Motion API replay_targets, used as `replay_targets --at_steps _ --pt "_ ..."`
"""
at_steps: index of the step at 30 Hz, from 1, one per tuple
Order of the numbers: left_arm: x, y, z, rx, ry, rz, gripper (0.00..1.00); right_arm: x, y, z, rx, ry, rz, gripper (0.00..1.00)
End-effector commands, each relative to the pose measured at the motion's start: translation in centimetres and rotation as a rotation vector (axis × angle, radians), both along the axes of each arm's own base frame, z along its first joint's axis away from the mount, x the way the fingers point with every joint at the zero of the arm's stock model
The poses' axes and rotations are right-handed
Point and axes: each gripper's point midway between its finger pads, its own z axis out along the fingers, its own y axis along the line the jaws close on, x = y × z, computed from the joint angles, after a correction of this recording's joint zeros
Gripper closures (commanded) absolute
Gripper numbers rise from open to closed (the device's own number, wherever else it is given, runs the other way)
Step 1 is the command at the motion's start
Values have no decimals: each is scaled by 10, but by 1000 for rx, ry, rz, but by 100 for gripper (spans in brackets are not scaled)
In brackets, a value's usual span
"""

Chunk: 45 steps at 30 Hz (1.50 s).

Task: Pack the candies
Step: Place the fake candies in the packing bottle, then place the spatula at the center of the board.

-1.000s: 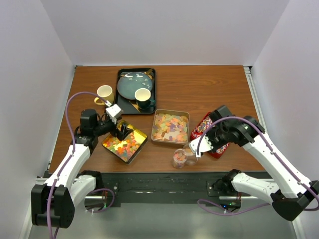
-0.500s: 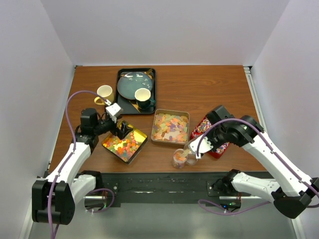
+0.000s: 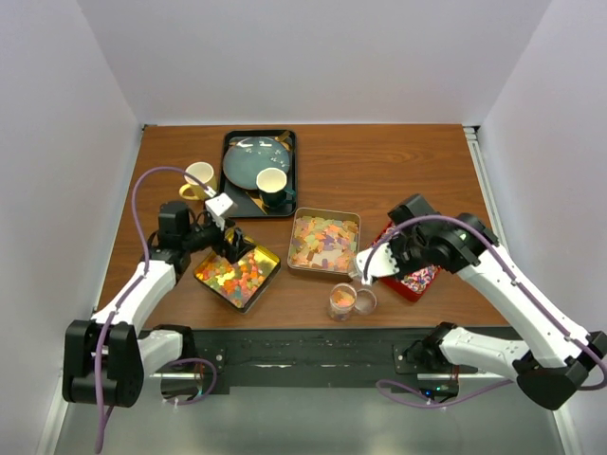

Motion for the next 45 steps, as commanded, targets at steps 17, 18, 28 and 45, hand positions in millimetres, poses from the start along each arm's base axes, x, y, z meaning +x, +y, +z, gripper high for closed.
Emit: replay_targets --at_steps 17,18,28,45 --pt "-33 -29 15 228 -50 -371 0 220 -124 -74 748 -242 -1459 100" --pt "-36 -34 16 234 -65 -406 0 227 -132 -78 754 -259 -1482 100" --pt "-62 -89 -8 251 -14 -632 0 244 -185 -120 660 -212 -1603 99" --pt "-84 -141 -20 48 -137 -452 0 210 -158 -95 788 -40 -1564 31"
